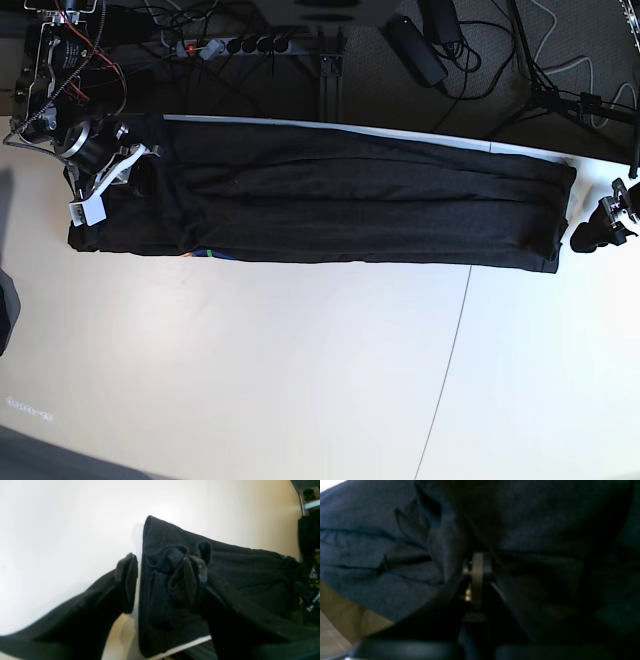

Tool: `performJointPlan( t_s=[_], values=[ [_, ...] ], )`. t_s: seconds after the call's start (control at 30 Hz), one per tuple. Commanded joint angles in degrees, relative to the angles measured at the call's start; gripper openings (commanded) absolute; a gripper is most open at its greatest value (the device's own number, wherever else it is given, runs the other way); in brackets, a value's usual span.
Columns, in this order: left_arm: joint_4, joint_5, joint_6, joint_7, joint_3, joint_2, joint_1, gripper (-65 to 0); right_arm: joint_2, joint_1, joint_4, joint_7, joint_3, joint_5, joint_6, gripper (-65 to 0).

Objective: Fold the T-shirt properly
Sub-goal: 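Release and regrasp the strip ends with both grippers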

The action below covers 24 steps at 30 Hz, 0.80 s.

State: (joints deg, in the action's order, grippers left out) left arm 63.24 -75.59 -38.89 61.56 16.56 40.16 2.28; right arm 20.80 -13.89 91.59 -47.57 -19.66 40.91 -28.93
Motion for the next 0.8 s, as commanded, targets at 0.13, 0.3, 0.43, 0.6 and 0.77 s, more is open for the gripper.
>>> performJointPlan(
  t_s=[0.13, 0.3, 0.43, 0.6, 0.77],
  values=[
    [5.7, -1.4, -1.1, -1.1, 0.8, 1.4, 1.8, -31.9, 0.9, 1.4, 0.8, 1.3, -0.3, 0.4, -4.5, -65.0],
    [15.6, -1.8, -1.1, -3.3, 4.6, 1.0, 4.8, -46.0, 0.9, 1.9, 0.8, 1.3, -0.3, 0.4, -4.5, -65.0],
    [25.1, -1.7, -1.1, -3.3, 5.9, -0.5, 7.0, -58.4, 0.9, 2.1, 0.8, 1.4, -0.3, 0.2, -4.5, -65.0],
    [29.8, 6.1, -1.1, -7.8, -0.1, -2.8, 10.6, -65.0, 0.9, 2.1, 0.8, 2.1, -0.3, 0.1, -4.5, -65.0],
    [26.6, 22.6, -1.1, -20.0, -5.6, -5.2, 10.4, -65.0, 0.9, 2.1, 0.8, 2.2, -0.3, 0.0, -4.5, -65.0]
  ],
)
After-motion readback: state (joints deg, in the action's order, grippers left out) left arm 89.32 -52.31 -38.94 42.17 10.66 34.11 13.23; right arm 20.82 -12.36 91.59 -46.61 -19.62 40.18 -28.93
